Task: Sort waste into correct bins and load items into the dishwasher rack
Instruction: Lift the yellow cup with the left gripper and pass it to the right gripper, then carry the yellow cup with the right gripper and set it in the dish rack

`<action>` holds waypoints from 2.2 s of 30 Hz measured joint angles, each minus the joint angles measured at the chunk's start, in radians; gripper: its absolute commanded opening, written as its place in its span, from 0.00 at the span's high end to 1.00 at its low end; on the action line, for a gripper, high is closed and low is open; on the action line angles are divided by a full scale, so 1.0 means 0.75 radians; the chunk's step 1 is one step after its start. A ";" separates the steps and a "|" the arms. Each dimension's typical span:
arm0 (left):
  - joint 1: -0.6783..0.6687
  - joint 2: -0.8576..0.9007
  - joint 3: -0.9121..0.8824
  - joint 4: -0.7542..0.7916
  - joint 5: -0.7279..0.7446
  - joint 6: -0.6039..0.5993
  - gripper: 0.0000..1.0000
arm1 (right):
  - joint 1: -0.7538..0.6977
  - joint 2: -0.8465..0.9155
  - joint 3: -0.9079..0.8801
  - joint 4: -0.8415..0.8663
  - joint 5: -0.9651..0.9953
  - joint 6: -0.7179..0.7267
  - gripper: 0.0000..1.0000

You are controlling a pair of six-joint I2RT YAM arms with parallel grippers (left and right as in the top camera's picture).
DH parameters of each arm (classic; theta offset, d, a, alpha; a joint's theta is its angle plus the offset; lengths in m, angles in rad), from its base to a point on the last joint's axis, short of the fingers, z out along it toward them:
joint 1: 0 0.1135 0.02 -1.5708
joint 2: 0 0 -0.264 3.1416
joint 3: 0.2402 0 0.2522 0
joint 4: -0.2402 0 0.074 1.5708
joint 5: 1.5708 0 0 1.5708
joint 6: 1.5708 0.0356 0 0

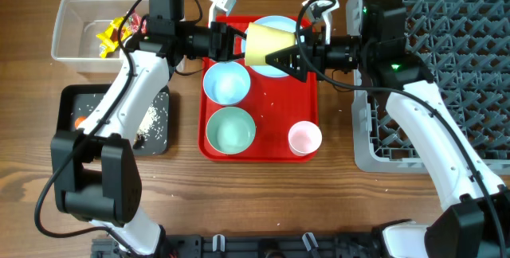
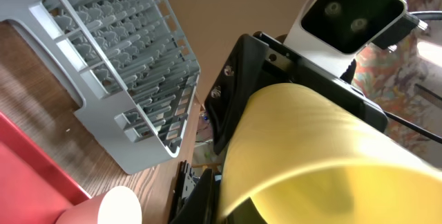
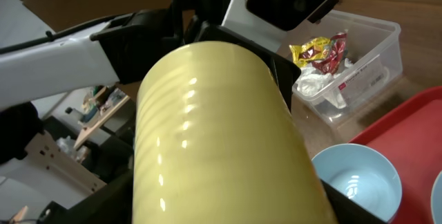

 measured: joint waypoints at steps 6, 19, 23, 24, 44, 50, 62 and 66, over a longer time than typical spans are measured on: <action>-0.001 0.000 0.000 0.000 0.010 0.000 0.83 | 0.000 0.000 0.000 0.013 -0.009 0.010 0.55; -0.019 0.000 0.000 -0.005 -0.037 -0.001 0.84 | -0.086 0.000 0.001 -0.086 -0.034 -0.035 0.54; 0.014 0.000 0.000 -0.005 -0.041 -0.001 0.85 | -0.182 0.000 0.001 -0.168 -0.025 -0.076 0.54; 0.031 0.000 0.000 -0.005 -0.039 -0.001 0.84 | -0.216 0.000 0.001 -0.176 -0.017 -0.082 0.54; 0.083 0.000 0.007 -0.547 -0.984 0.075 0.79 | -0.471 -0.363 0.167 -1.212 0.872 -0.066 0.55; 0.082 0.000 0.007 -0.641 -1.215 0.125 0.80 | -0.843 -0.411 0.174 -1.451 1.211 -0.050 0.54; 0.082 0.000 -0.012 -0.660 -1.250 0.223 0.83 | -1.114 -0.060 0.174 -1.547 1.371 -0.050 0.55; 0.082 0.000 -0.013 -0.660 -1.254 0.226 0.83 | -1.114 -0.008 0.172 -1.598 1.379 -0.051 0.55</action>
